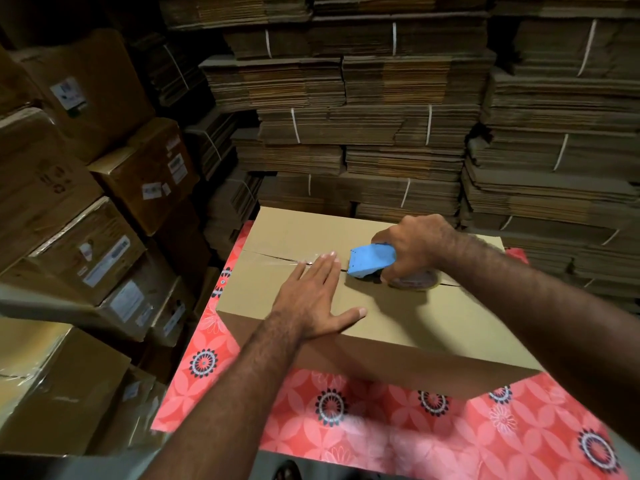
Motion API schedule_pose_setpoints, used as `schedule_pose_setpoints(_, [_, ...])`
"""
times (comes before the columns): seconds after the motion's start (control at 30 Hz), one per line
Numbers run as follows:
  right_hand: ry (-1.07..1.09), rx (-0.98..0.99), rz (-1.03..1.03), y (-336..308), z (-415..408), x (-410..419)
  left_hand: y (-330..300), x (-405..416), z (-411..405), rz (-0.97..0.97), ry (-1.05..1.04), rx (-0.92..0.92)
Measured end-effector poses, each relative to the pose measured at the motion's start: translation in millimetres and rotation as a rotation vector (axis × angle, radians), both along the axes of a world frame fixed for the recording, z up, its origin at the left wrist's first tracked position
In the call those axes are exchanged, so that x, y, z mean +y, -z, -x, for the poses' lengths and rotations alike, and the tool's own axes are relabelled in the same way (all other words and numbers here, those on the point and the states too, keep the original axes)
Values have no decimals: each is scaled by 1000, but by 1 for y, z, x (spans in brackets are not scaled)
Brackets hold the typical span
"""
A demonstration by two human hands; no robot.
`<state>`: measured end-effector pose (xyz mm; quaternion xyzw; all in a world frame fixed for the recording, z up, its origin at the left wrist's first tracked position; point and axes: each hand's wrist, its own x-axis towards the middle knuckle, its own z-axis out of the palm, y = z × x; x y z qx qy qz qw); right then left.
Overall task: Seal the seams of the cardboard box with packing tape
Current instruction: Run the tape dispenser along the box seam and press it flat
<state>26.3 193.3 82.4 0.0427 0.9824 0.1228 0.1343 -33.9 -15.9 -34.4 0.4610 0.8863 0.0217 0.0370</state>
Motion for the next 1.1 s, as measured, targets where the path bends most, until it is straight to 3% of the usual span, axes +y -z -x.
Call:
schedule_pose_setpoints(0.4, [56, -89, 61, -10, -60, 56, -8, -6, -9, 16, -7, -16])
schedule_pose_setpoints(0.63, [23, -97, -45, 2, -50, 32, -10, 5, -17, 40, -6, 48])
schedule_pose_setpoints(0.77, [26, -82, -68, 3, -53, 35, -7, 36, -42, -4, -44, -45])
schedule_pose_setpoints(0.93, [36, -61, -67, 3, -58, 37, -3, 69, -73, 20, 71, -62])
schedule_pose_setpoints(1.1, [25, -30, -67, 1, -63, 37, -3, 69, -78, -13, -27, -9])
